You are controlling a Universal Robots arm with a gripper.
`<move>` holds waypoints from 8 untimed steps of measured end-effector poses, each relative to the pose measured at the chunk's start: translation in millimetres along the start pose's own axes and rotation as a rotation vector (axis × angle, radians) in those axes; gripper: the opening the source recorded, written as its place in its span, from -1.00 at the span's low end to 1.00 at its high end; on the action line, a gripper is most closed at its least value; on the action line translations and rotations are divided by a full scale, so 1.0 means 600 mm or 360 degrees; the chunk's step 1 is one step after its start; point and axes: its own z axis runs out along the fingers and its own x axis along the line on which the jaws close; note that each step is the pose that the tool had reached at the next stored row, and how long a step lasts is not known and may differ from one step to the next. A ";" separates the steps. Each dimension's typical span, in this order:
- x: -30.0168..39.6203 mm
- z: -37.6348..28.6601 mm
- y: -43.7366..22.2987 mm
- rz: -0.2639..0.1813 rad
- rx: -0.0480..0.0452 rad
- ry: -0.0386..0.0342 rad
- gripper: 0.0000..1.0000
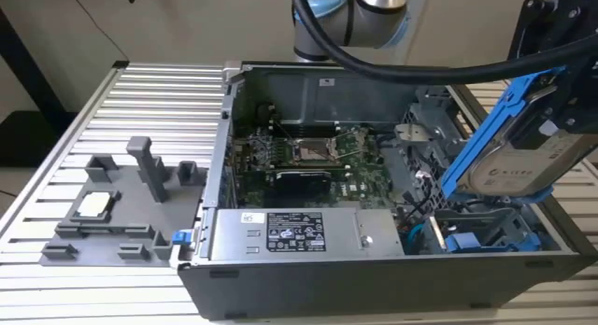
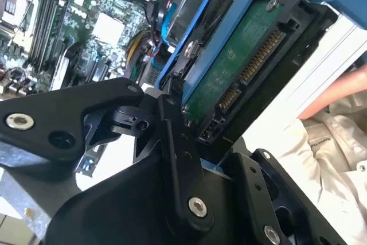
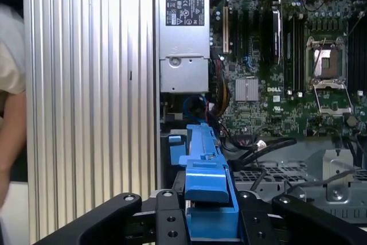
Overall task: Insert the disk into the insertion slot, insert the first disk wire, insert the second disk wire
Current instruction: 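Insert the disk into the insertion slot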
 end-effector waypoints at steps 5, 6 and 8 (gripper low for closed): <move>0.002 0.010 0.000 0.0000 0.0008 -0.0002 -0.34; 0.002 0.012 0.000 0.0000 0.0010 -0.0003 -0.34; 0.003 0.015 -0.001 0.0000 0.0016 -0.0008 -0.34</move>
